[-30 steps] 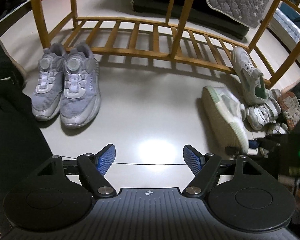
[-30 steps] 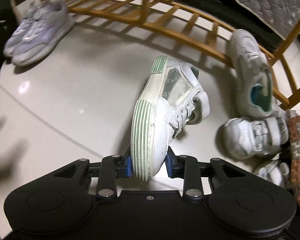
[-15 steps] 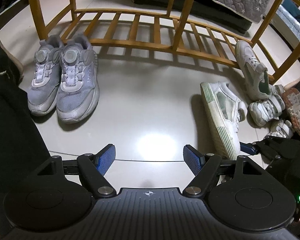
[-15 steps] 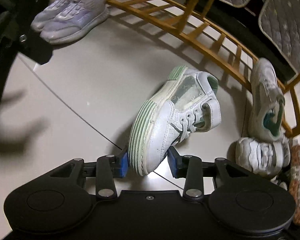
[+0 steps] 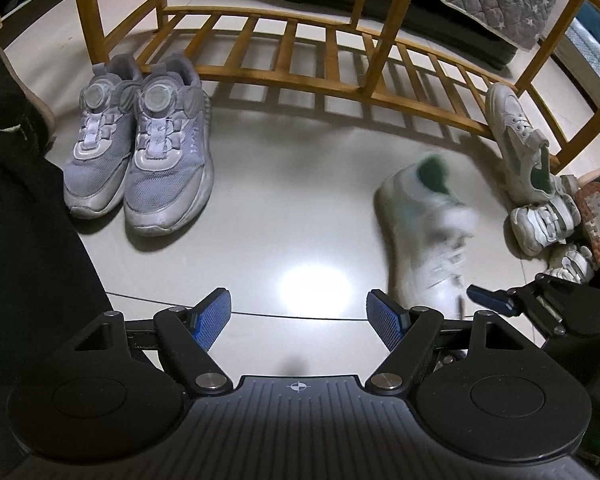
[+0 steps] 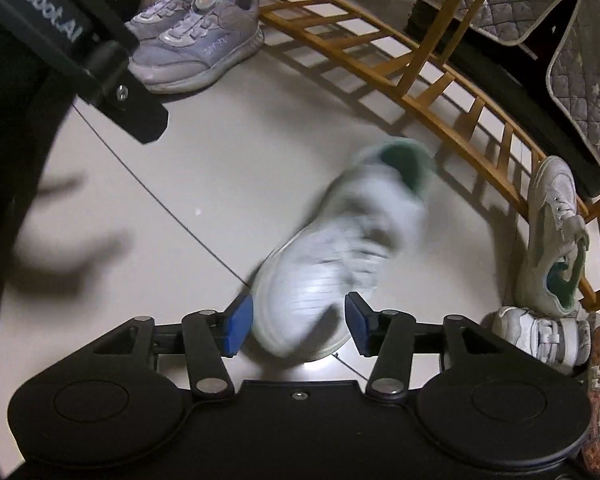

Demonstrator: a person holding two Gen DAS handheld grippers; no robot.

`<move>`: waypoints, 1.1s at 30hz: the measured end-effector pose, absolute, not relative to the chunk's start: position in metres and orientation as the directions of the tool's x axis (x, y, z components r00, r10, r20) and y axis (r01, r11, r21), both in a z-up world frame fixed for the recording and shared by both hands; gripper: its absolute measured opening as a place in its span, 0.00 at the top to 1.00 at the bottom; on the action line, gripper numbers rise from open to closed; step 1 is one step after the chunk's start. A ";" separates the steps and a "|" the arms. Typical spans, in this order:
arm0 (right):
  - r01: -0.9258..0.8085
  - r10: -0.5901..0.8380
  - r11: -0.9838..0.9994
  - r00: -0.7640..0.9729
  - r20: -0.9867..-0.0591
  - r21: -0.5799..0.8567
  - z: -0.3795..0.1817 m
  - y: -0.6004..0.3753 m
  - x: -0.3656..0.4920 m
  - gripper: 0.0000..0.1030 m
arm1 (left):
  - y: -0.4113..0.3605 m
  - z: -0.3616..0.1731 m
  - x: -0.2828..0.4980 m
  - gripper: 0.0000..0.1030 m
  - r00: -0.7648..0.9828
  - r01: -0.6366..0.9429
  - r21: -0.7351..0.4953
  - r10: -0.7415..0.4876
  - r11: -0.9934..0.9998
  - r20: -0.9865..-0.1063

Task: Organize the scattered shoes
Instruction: 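Set the white velcro sneaker upright on the open floor and open the right gripper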

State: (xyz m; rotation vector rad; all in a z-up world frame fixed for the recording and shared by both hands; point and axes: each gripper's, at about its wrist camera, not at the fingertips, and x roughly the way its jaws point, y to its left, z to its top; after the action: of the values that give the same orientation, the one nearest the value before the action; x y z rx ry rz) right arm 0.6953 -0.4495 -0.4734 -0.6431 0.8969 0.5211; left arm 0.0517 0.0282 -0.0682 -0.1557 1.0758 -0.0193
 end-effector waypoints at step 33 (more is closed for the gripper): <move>-0.381 0.216 0.924 0.601 -0.769 -0.038 -0.472 -0.517 0.737 0.23 | -0.045 -0.086 0.093 0.27 0.486 0.039 0.005 -0.014 0.999 -0.874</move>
State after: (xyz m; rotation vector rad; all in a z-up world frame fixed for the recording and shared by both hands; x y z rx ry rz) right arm 0.7371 -0.5175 -0.4723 -0.2071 0.8594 0.3490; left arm 0.0925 -0.0449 -0.0860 0.0252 1.0631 -0.0324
